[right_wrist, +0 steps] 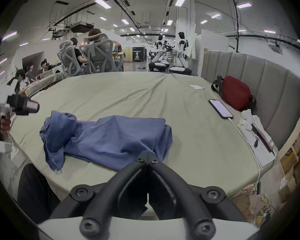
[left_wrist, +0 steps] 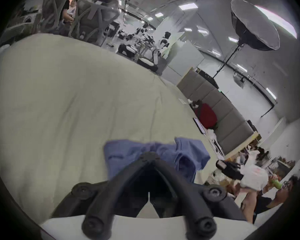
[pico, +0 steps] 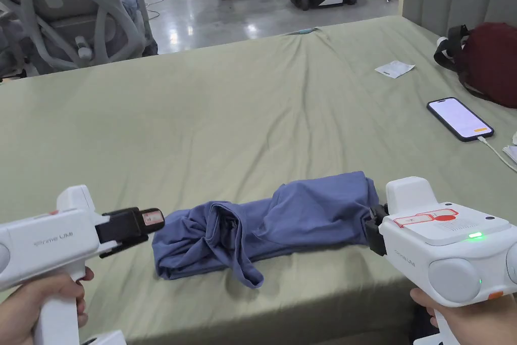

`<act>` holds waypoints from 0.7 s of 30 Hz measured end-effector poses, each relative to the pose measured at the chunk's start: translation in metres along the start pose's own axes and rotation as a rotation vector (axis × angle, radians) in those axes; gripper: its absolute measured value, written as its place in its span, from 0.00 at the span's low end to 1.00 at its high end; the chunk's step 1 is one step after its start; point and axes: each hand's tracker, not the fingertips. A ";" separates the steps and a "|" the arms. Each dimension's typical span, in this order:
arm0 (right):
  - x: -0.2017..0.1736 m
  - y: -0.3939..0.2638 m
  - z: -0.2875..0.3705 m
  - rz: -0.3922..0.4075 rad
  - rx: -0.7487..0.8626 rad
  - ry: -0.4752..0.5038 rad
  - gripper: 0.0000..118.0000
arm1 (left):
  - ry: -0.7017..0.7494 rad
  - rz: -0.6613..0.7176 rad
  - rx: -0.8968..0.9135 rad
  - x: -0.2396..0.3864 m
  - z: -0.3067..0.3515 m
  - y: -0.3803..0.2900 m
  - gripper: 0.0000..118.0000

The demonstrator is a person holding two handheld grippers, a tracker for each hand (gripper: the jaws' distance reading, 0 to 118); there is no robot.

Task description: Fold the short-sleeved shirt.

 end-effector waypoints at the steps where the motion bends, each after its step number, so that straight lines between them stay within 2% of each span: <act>1: 0.000 0.000 0.000 0.001 -0.001 0.003 0.00 | -0.043 0.015 -0.016 -0.001 -0.004 -0.006 0.00; 6: 0.002 0.000 0.000 -0.002 -0.003 0.003 0.00 | -0.111 -0.032 -0.088 0.009 -0.040 -0.021 0.00; 16: 0.014 -0.003 0.004 -0.025 -0.008 -0.026 0.00 | -0.128 0.002 -0.253 0.051 -0.180 -0.023 0.00; 21: 0.019 -0.002 0.007 -0.034 -0.006 -0.041 0.00 | -0.104 0.009 -0.243 0.063 -0.199 -0.019 0.00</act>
